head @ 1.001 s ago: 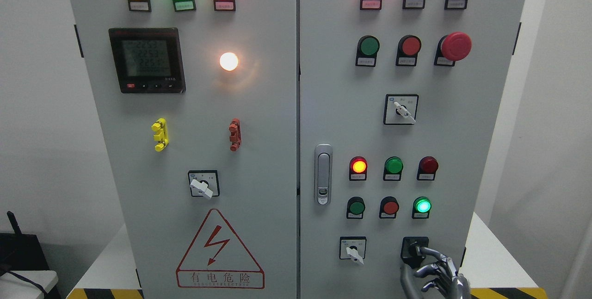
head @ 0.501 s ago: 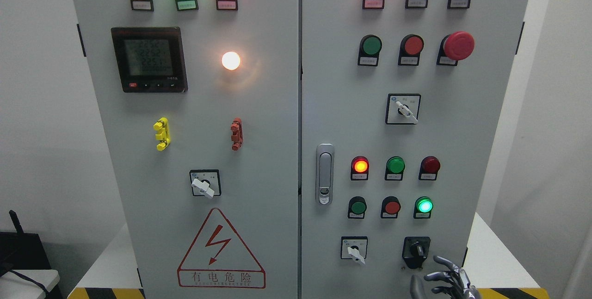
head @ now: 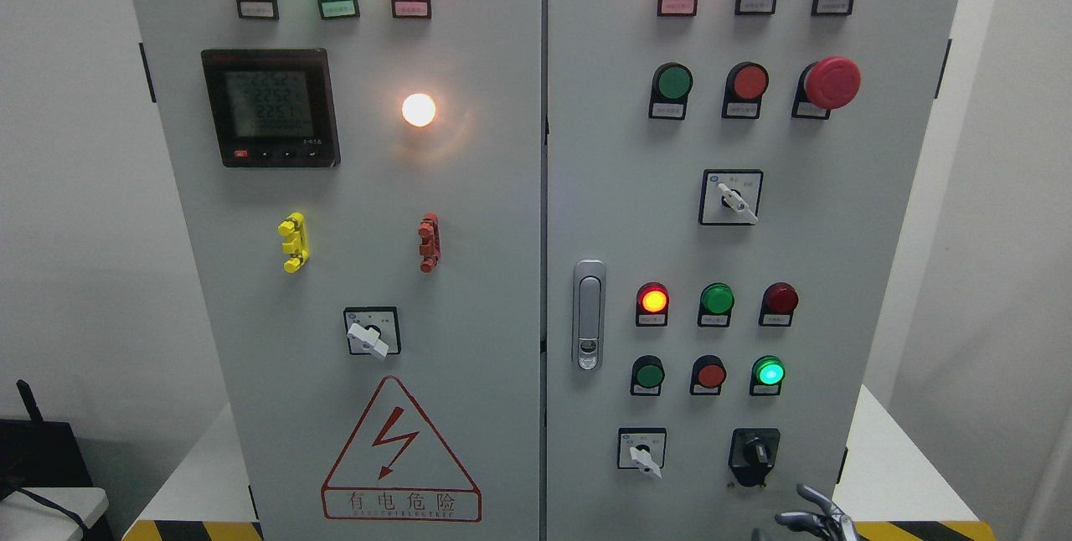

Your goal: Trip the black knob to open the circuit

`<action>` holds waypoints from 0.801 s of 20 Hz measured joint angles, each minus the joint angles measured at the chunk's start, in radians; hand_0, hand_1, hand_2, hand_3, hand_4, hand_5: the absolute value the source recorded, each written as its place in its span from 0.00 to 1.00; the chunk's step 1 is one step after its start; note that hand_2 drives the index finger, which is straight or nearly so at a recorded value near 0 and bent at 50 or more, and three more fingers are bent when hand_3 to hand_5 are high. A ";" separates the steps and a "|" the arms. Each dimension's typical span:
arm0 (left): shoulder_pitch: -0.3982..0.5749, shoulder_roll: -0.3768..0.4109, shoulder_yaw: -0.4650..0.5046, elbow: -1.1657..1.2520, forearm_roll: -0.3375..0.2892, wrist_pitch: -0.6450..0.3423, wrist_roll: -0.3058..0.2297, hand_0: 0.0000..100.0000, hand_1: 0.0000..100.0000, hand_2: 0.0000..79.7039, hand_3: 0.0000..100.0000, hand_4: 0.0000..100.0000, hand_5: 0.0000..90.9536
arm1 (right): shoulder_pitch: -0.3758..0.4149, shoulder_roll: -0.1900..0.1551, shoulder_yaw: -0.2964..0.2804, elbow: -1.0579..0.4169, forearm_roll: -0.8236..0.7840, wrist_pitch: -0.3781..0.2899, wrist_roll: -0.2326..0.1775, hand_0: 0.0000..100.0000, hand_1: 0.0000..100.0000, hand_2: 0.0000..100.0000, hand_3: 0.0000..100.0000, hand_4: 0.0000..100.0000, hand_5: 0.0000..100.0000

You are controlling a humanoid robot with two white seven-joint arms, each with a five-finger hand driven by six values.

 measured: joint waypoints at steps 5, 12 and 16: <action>0.000 0.000 0.000 0.000 0.000 0.000 0.000 0.12 0.39 0.00 0.00 0.00 0.00 | 0.046 -0.016 0.008 -0.005 -0.001 -0.076 0.074 0.08 0.39 0.06 0.28 0.33 0.31; 0.000 0.000 0.000 0.000 0.000 0.000 0.000 0.12 0.39 0.00 0.00 0.00 0.00 | 0.125 -0.032 0.008 -0.023 -0.005 -0.119 0.141 0.06 0.24 0.00 0.20 0.27 0.24; 0.000 0.000 0.000 0.000 0.000 0.000 0.000 0.12 0.39 0.00 0.00 0.00 0.00 | 0.177 -0.049 0.000 -0.038 -0.010 -0.169 0.221 0.00 0.12 0.00 0.08 0.16 0.17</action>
